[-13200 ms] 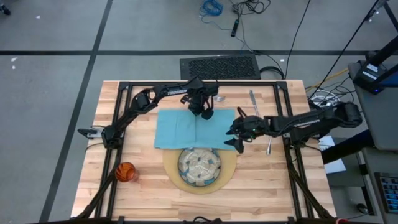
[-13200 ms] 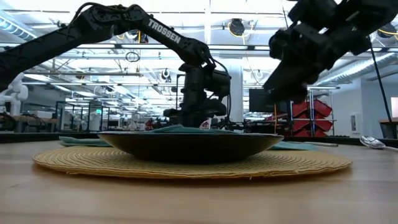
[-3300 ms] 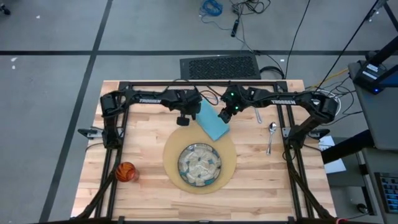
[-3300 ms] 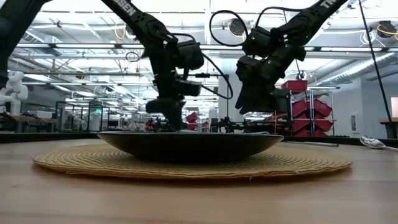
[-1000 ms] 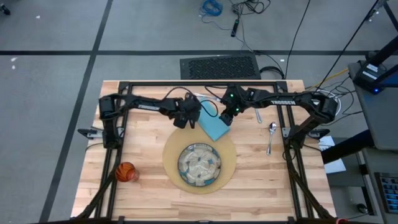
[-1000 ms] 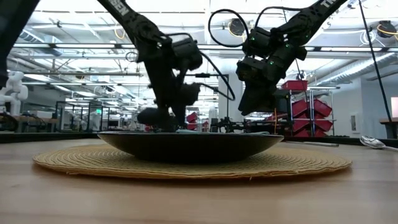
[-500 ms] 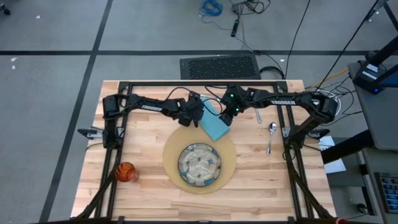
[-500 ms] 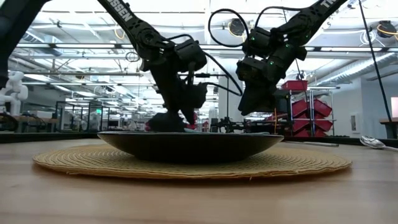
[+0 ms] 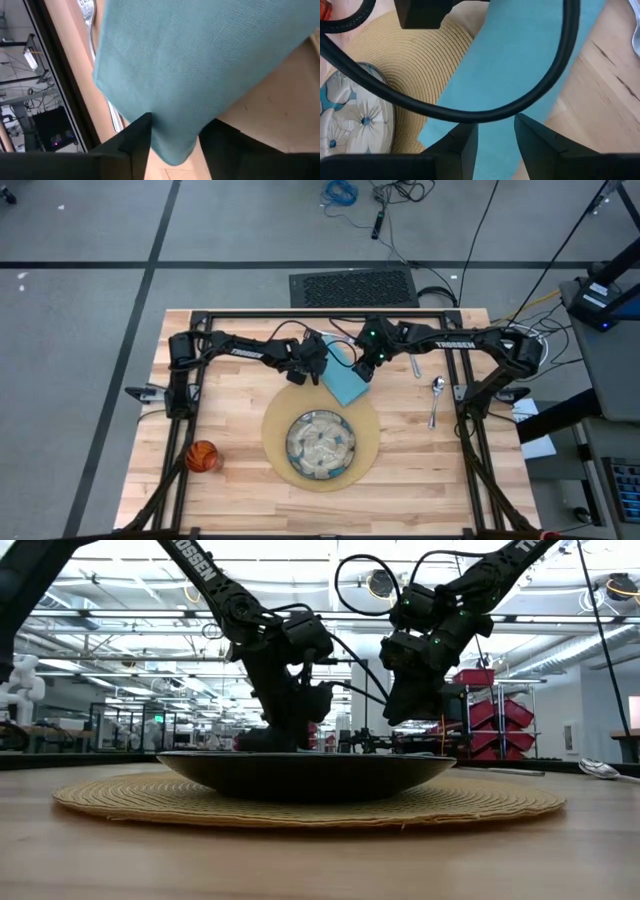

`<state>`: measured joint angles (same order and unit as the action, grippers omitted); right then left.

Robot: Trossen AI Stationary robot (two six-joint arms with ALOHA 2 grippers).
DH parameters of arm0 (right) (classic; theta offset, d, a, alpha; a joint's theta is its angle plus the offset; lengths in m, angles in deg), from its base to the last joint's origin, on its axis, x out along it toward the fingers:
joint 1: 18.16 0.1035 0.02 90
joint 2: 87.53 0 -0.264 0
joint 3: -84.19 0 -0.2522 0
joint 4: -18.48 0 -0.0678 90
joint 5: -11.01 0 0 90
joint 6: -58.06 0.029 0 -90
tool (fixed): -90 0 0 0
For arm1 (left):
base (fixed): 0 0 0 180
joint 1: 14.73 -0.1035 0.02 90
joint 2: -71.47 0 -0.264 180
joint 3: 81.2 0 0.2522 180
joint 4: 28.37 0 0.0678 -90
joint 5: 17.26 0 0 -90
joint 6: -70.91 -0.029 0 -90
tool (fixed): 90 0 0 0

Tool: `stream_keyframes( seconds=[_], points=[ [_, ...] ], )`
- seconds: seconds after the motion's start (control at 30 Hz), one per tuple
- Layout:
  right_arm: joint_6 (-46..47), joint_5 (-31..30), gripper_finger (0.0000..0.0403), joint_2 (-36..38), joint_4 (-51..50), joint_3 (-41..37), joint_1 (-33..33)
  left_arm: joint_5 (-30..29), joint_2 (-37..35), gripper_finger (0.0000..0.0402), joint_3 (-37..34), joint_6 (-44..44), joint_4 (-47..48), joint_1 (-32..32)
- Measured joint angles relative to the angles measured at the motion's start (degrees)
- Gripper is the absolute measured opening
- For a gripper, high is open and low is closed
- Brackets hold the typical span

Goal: Set table place

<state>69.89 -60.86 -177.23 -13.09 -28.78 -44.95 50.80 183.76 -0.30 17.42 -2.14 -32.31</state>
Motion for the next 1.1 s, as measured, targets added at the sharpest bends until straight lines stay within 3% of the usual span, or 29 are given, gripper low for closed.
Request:
stream_keyframes(
  seconds=[0.3,0.53,0.73,0.97,1.03,1.1],
  points=[
    [0.98,0.0,0.0118,0.0,-0.06,0.0,0.0,0.29,0.0,0.0091,0.0,-0.92,0.07,0.14],
    [0.97,0.0,0.0118,0.0,-0.14,-0.02,-0.26,-2.92,0.0,0.0007,1.12,-1.12,5.07,1.68],
    [0.95,0.1,0.0118,-0.05,2.12,-0.11,2.51,-6.56,-0.5,0.0001,5.92,-1.31,14.31,3.64],
    [-0.49,0.12,0.0118,-0.04,8.71,0.02,10.39,-5.62,-1.88,0.0,14.86,2.19,24.76,3.98],
    [-1.34,-1.97,0.0118,-0.03,8.47,0.02,12.9,-2.78,-1.88,0.0,17.15,4.16,30.45,3.33],
    [-2.67,-7.85,0.0118,-0.03,8.44,0.02,15.76,-0.6,-1.79,0.0,19.11,5.85,33.95,2.34]
  ],
)
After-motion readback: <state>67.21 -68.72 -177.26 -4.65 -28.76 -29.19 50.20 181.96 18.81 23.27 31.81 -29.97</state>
